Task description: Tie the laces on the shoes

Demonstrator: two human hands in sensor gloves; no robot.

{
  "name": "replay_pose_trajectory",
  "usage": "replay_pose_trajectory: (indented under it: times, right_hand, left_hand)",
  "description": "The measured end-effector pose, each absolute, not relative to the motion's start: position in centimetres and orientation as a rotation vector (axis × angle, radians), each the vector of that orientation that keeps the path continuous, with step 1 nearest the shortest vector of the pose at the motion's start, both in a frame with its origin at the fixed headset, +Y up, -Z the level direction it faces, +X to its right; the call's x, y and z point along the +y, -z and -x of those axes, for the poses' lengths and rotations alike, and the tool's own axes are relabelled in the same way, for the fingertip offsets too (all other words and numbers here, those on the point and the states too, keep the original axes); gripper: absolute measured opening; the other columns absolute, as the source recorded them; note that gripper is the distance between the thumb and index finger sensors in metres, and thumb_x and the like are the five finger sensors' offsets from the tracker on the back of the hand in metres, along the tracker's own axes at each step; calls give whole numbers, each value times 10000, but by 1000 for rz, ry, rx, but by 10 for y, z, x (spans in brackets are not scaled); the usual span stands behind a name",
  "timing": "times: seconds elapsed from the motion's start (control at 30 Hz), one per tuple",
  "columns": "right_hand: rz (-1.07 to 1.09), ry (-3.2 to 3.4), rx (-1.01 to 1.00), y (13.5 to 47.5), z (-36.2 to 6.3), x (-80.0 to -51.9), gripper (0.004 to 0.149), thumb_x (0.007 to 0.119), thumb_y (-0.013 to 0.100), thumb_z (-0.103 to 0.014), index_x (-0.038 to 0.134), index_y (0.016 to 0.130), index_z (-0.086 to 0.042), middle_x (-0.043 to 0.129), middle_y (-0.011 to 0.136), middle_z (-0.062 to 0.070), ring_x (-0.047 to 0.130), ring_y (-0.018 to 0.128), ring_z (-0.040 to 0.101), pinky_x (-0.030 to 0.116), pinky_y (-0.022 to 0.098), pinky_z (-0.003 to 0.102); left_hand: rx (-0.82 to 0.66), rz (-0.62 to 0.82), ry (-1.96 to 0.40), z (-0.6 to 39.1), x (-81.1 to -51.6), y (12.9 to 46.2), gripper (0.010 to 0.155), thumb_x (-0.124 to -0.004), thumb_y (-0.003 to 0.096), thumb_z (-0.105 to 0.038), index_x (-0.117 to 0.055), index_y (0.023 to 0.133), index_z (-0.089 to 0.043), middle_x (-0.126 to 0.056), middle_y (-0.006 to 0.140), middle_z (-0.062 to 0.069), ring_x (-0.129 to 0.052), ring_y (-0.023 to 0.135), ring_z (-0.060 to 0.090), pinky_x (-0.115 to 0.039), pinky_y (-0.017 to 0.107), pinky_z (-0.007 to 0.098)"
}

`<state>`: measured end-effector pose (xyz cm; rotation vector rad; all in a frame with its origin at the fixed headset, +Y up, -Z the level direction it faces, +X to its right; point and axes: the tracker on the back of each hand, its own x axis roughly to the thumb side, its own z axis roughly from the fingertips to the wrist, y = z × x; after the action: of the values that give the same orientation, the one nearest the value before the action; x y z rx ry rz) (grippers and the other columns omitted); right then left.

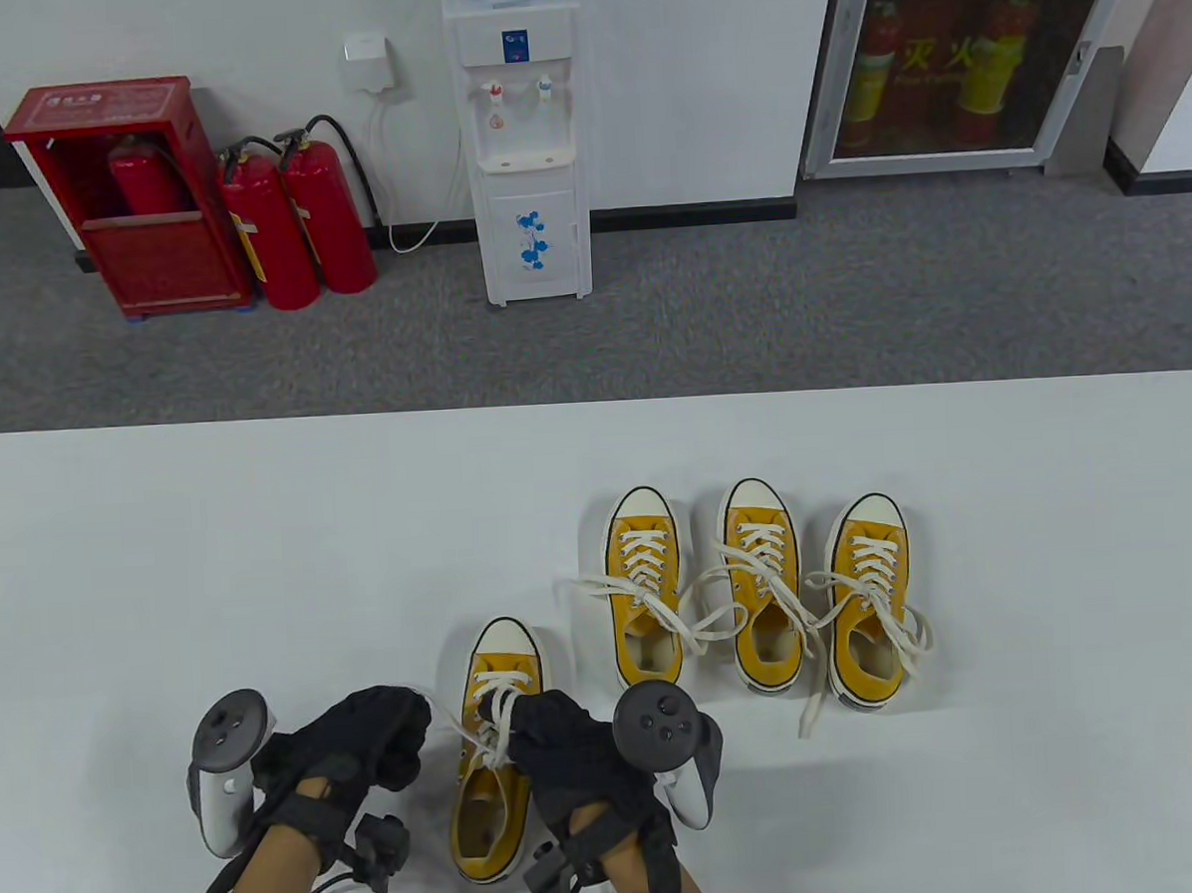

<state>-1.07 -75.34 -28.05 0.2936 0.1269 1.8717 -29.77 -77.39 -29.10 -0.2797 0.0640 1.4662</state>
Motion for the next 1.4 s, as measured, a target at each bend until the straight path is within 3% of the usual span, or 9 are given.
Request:
replay_pose_trajectory:
  times: [0.3, 0.47, 0.83, 0.97, 1.4]
  right_hand:
    - [-427, -1999, 112, 273, 26, -747, 477, 789, 425, -133, 835, 895, -202, 751, 910, 45, 910, 537, 235, 603, 639, 606]
    - [-485, -2100, 67, 268, 33, -744, 471, 786, 426, -131, 852, 885, -215, 738, 925, 43, 905, 534, 230, 597, 645, 602]
    - [-499, -2177, 40, 266, 35, -742, 432, 789, 430, -138, 879, 853, -150, 700, 959, 54, 899, 549, 228, 588, 652, 603]
    - [-500, -2173, 43, 266, 34, -742, 420, 791, 427, -136, 896, 834, -134, 683, 977, 51, 903, 549, 225, 588, 656, 601]
    - [-362, -1957, 42, 277, 11, -746, 396, 794, 423, -147, 936, 792, -182, 665, 1013, 56, 914, 527, 221, 616, 646, 588]
  left_hand:
    - [-97, 288, -1425, 279, -764, 288, 516, -805, 493, -553, -814, 934, -286, -912, 863, 57, -1033, 550, 268, -800, 527, 565]
    - [-184, 280, -1327, 268, -758, 285, 528, -820, 483, -571, -808, 946, -317, -862, 941, 74, -995, 661, 311, -763, 566, 593]
    - [-214, 189, -1153, 255, -751, 279, 426, -864, 475, -462, -879, 882, -338, -910, 917, 86, -1028, 631, 300, -784, 550, 592]
    - [-203, 86, -1085, 253, -745, 277, 376, -878, 462, -414, -928, 819, -307, -975, 845, 61, -1064, 563, 282, -819, 521, 568]
    - [-49, 70, -997, 282, -750, 284, 372, -776, 488, -424, -871, 795, -237, -929, 836, 92, -1038, 559, 306, -800, 514, 583]
